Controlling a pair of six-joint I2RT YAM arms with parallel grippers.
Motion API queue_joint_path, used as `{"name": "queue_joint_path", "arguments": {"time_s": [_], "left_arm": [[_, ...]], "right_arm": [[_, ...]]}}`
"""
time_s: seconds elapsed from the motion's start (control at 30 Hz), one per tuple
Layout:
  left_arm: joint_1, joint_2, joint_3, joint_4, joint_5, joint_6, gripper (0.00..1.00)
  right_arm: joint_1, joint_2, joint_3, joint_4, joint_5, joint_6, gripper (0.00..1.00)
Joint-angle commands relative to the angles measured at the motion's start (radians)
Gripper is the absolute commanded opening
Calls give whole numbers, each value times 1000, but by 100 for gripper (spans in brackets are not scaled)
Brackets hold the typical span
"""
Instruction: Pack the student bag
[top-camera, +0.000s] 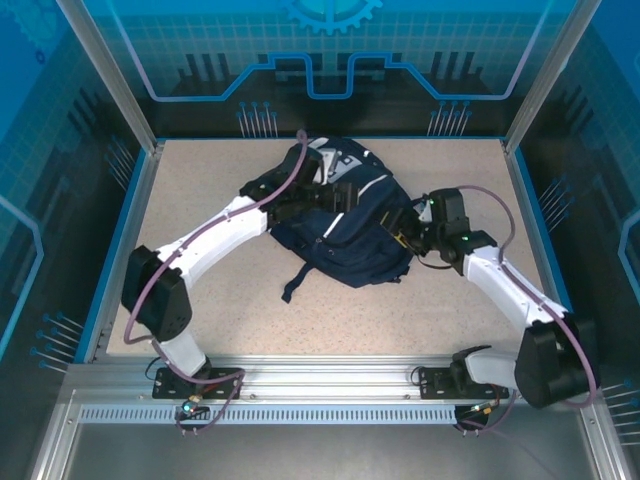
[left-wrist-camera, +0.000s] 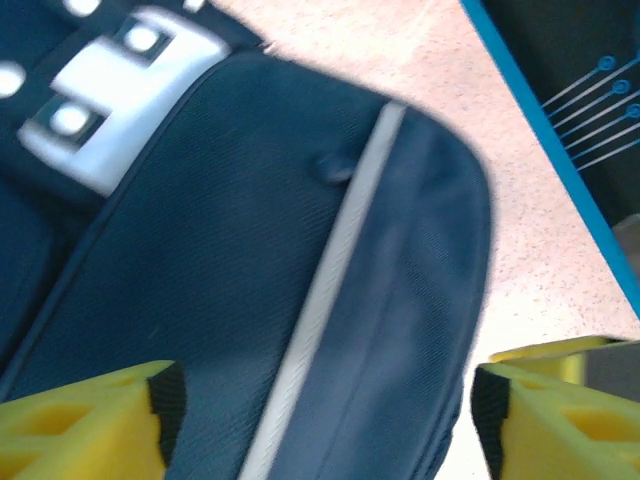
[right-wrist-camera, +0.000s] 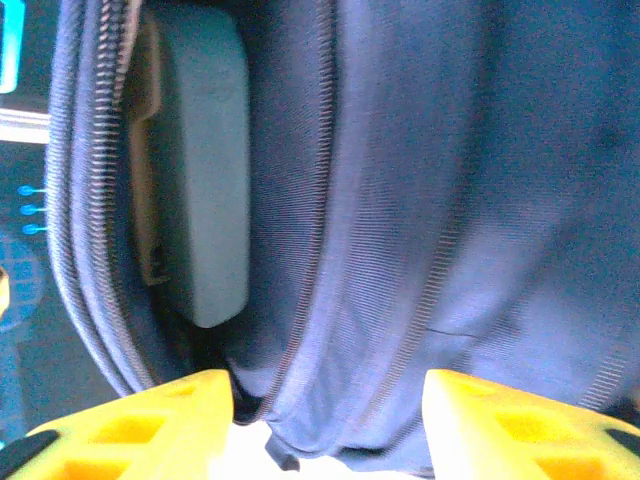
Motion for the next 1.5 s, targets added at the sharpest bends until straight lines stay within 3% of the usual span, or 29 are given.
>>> {"name": "queue_joint_path", "arguments": {"time_s": [0.0,0.13,0.27,0.37,0.63,0.8,1.1,1.3,1.47], "left_arm": [[44,-114,-160,52,35,-27,81],[79,-215,-386,164,87,11,84],[79,-260,-538,293,110,75,83],[80,-246,-597,385,143,132,75],[81,-182,-635,503,193,278,44],[81,-154,-623,481,203,330,36],[87,-142,-633,433,267,385,34],[93,-148,-641,418,329,412,41],[98,-112,-616,412,300,427,34]], "right_arm": [[-32,-68,-20,-171,99,-69,61],[-36,-100,15,-199,104,-139,74],[-32,-74,79,-198,59,-190,80],[-24,-42,111,-193,20,-203,81],[23,9,147,-185,-12,-201,82],[31,27,163,-185,-10,-193,82],[46,53,182,-201,1,-191,82],[57,71,185,-203,9,-182,81],[68,83,189,-206,10,-181,81]]}}
